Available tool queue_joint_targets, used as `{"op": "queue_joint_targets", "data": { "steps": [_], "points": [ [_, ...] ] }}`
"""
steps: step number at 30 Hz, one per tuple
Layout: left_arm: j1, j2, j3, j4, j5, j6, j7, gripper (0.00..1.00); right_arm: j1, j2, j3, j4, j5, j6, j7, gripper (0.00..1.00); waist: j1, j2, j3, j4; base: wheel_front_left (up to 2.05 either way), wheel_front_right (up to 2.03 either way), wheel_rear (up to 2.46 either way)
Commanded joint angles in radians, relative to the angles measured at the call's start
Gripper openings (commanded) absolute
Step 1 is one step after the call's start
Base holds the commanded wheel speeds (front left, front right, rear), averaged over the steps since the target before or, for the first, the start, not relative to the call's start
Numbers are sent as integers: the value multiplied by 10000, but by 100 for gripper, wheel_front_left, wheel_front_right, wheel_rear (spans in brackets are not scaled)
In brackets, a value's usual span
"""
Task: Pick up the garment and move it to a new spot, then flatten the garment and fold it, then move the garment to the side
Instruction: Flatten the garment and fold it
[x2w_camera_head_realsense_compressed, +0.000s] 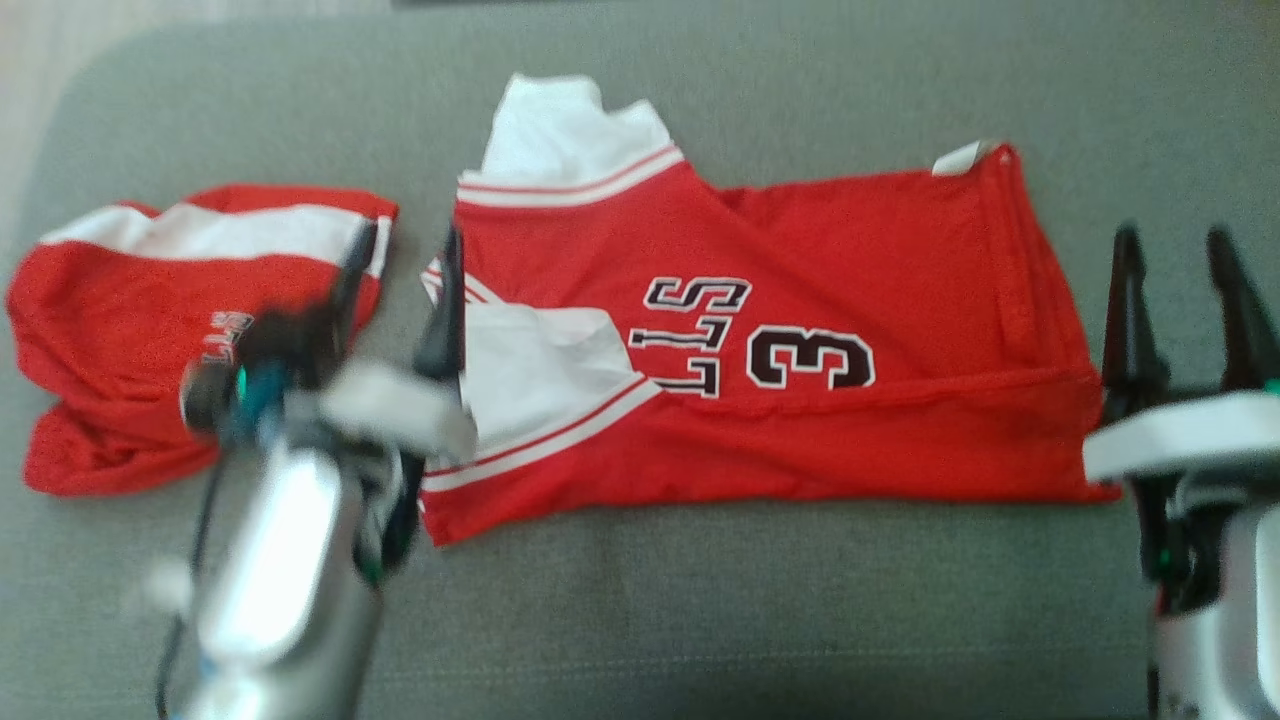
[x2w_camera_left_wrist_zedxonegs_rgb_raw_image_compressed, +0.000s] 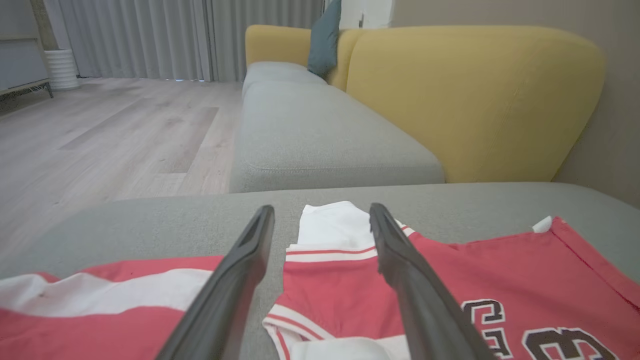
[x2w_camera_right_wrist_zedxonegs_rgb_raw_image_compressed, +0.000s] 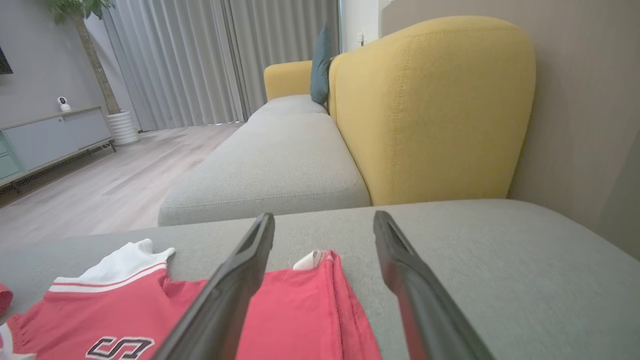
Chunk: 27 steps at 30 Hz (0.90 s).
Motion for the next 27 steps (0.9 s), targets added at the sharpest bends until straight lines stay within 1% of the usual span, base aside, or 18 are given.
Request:
{"op": "queue_joint_targets", "data": {
  "steps": [1,6,7,9,12,18,22,27],
  "points": [
    [-1198,294,244,136,148,-179,359,100,-676,-52,256,-488,-169,-6,136,100,1,-1,737,-113,0,0,0],
    [-3491,522,-3,1831,338,-732,1116,100,-1478,-58,509,-754,-434,-6,425,100,1,-1,1648,-364,0,0,0],
    [-3491,522,-3,1831,338,-732,1116,100,-1478,-58,509,-754,-434,-6,425,100,1,-1,1648,-364,0,0,0],
    [-4336,607,-163,2677,468,-948,1385,100,-1730,-58,710,-809,-493,-6,502,100,1,-1,1950,-535,0,0,0],
    [-5470,745,-272,3961,616,-1104,1574,100,-2032,-56,1107,-854,-514,-6,530,100,1,-1,2333,-891,0,0,0],
    [-7169,1241,-385,6272,919,-1186,1508,100,-2264,-53,1809,-992,-364,-6,505,100,1,-1,2906,-1690,0,0,0],
    [-8036,1488,-443,7288,1033,-1209,1218,100,-2258,-53,2010,-1247,-288,-6,503,100,1,-1,3252,-2073,0,0,0],
    [-8734,1739,-546,8372,1129,-1211,1004,100,-2106,-52,2143,-1582,-191,-6,499,100,1,-1,3455,-2367,0,0,0]
  ]
}}
